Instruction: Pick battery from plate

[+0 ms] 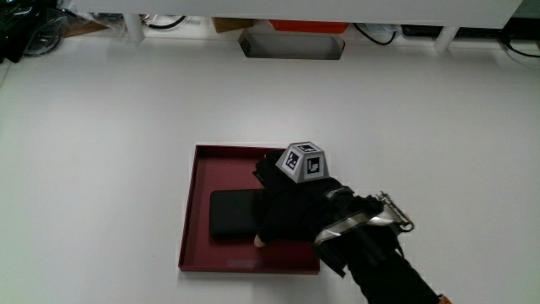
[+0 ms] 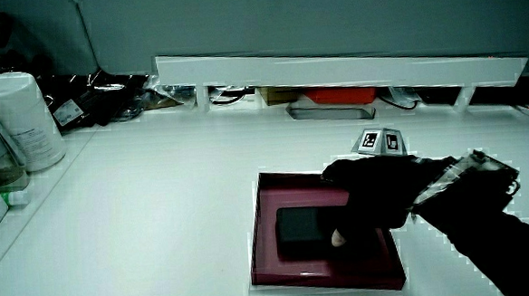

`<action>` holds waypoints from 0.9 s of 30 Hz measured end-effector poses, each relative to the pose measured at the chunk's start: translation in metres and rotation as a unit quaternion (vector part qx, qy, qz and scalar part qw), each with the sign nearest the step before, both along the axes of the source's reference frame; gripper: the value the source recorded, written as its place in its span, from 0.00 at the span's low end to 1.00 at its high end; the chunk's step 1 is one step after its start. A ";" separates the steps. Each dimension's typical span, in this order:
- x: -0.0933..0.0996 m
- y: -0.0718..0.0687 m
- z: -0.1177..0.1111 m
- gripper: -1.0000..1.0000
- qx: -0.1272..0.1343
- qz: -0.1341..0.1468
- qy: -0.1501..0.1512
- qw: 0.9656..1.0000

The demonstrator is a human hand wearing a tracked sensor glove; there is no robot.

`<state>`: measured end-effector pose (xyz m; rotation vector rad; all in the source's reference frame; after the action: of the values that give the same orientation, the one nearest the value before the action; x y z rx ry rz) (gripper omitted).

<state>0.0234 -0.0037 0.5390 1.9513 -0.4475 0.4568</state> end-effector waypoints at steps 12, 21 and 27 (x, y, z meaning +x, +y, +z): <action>-0.018 0.014 0.032 0.50 -0.023 -0.012 0.030 0.999; -0.021 0.017 0.026 0.66 0.028 -0.009 0.030 0.999; -0.022 0.018 0.022 0.82 0.056 -0.010 0.010 0.998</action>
<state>0.0009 0.0142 0.5606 2.0550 -0.4873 0.4060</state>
